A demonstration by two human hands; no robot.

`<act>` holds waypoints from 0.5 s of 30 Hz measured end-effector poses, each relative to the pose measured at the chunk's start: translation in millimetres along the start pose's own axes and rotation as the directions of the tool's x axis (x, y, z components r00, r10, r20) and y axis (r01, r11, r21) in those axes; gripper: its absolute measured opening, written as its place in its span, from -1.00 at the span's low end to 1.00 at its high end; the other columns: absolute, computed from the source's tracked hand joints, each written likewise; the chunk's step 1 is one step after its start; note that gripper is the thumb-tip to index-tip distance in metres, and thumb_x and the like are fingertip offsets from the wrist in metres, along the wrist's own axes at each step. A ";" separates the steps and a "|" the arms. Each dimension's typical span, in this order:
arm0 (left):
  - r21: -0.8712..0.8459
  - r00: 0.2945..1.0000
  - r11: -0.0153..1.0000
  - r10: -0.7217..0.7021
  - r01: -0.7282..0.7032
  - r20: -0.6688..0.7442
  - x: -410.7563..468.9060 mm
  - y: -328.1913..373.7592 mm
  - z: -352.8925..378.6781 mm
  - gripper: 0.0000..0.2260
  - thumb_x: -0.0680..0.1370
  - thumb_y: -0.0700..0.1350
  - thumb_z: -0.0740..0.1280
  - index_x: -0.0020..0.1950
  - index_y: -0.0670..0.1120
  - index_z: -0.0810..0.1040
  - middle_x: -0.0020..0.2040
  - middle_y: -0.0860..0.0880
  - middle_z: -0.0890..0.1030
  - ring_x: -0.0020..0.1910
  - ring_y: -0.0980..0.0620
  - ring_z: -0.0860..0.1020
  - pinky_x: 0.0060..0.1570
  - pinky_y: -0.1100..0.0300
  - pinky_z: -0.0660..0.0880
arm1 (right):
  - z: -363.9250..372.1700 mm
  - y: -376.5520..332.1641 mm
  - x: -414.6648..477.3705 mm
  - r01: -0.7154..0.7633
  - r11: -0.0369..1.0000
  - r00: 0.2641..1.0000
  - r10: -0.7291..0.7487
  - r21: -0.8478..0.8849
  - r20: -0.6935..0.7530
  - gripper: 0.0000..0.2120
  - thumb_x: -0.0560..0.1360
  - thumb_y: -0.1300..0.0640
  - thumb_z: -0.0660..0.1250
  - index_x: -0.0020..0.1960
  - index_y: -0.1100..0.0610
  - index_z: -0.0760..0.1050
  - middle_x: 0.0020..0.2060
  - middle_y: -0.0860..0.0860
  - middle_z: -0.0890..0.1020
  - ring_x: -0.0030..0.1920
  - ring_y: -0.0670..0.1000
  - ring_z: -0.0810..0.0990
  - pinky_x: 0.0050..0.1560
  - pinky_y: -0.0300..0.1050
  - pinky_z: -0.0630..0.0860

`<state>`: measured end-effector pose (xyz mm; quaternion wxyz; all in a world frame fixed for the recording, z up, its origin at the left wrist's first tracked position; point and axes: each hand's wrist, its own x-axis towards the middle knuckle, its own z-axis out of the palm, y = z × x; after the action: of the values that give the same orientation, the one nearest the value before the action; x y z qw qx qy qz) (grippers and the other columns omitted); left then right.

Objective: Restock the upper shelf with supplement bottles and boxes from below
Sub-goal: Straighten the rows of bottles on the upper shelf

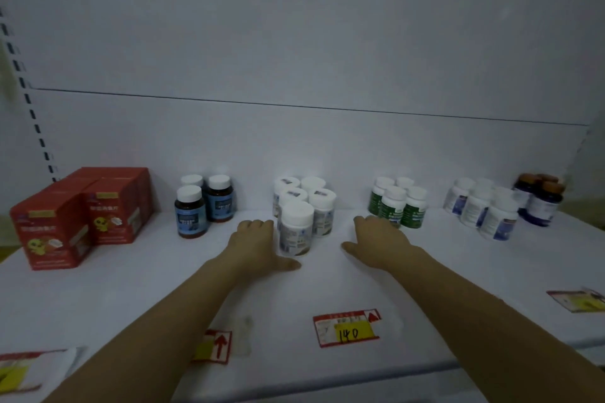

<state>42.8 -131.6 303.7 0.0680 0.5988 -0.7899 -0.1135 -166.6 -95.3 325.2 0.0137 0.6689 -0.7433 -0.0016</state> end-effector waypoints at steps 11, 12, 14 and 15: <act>-0.085 0.989 0.990 -0.117 0.110 -0.091 -2.0 19.5 12.6 -0.28 0.38 0.32 0.34 0.42 -0.01 0.30 0.42 -0.05 0.37 0.41 -0.09 0.27 0.37 0.00 0.28 | 23.2 0.2 54.3 0.261 0.953 0.964 -0.250 0.154 -0.092 -0.55 0.57 -0.13 0.15 0.28 0.18 0.37 0.22 0.16 0.50 0.22 0.17 0.47 0.12 0.00 0.44; -0.098 0.988 0.989 -0.116 0.106 -0.100 -3.0 20.7 12.7 -0.32 0.39 0.31 0.34 0.41 -0.01 0.32 0.41 -0.05 0.39 0.40 -0.09 0.28 0.37 -0.01 0.29 | 24.5 0.8 55.5 0.270 0.950 0.961 -0.257 0.158 -0.099 -0.55 0.57 -0.13 0.15 0.28 0.18 0.37 0.21 0.16 0.51 0.22 0.17 0.47 0.11 0.01 0.44; -0.112 0.988 0.988 -0.115 0.103 -0.107 -4.1 22.6 12.6 -0.37 0.41 0.30 0.33 0.37 -0.01 0.36 0.37 -0.05 0.42 0.39 -0.09 0.29 0.35 -0.02 0.30 | 25.9 1.6 56.7 0.280 0.946 0.958 -0.263 0.165 -0.116 -0.57 0.57 -0.12 0.14 0.26 0.18 0.38 0.20 0.16 0.52 0.20 0.17 0.48 0.09 0.00 0.45; -0.111 0.988 0.988 -0.117 0.106 -0.105 -3.7 22.9 12.5 -0.38 0.42 0.30 0.32 0.36 -0.02 0.37 0.35 -0.05 0.44 0.38 -0.09 0.29 0.34 -0.02 0.31 | 26.1 1.6 57.2 0.281 0.945 0.957 -0.262 0.169 -0.123 -0.57 0.58 -0.12 0.14 0.26 0.18 0.38 0.19 0.16 0.52 0.20 0.17 0.48 0.08 -0.01 0.45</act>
<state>19.5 -121.0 297.8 0.1366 0.6431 -0.7431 -0.1249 -174.8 -152.4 300.2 -0.0118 0.7625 -0.6394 0.0984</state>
